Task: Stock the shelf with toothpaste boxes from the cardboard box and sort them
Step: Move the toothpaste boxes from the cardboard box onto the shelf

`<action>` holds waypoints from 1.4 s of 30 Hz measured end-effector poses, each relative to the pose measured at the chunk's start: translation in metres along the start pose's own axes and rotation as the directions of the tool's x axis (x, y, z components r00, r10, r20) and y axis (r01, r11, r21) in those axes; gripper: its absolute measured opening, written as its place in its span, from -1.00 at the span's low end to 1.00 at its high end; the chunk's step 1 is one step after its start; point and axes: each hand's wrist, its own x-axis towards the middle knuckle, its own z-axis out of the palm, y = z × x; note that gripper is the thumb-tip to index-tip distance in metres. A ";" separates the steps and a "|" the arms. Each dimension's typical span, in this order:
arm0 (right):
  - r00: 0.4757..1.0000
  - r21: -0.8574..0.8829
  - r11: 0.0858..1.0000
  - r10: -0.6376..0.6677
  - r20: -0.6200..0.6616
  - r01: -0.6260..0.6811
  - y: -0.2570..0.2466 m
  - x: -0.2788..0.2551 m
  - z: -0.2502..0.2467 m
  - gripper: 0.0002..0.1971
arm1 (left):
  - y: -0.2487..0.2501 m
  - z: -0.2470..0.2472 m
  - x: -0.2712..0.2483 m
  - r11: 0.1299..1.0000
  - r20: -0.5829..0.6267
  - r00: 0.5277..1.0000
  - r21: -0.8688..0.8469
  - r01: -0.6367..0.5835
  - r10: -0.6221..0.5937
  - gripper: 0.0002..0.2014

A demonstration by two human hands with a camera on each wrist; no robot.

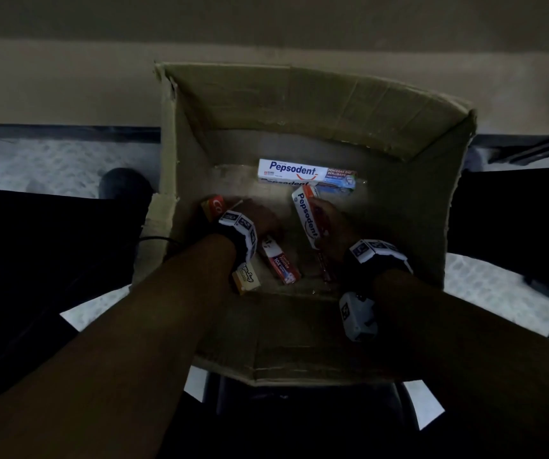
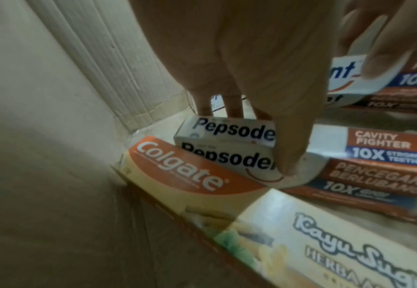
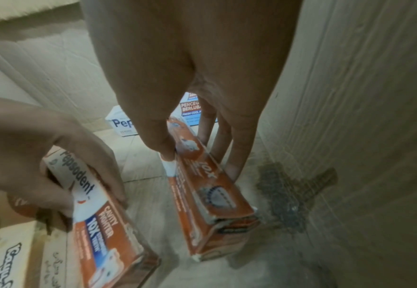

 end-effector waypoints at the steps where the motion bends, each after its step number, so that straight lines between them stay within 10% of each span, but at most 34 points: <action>1: 1.000 0.007 1.000 0.006 0.004 -0.006 0.001 0.001 0.002 -0.05 | 0.000 -0.003 -0.002 1.000 -0.005 1.000 0.007 0.021 -0.021 -0.65; 20: 0.995 0.281 0.960 0.037 -0.089 -0.011 -0.046 -0.044 -0.068 -0.41 | 0.011 -0.028 -0.030 0.894 0.036 0.994 -0.434 0.111 -0.106 -0.65; 33: 0.986 0.381 0.922 0.122 -0.115 -0.069 -0.074 -0.085 -0.094 -0.41 | 0.036 -0.047 -0.048 0.512 -0.125 0.875 -0.846 0.152 -0.468 -0.46; 42: 0.982 0.480 0.877 0.060 -0.181 0.035 -0.102 -0.130 -0.111 -0.61 | 0.050 -0.076 -0.075 0.433 -0.200 0.836 -0.900 0.048 -0.511 -0.52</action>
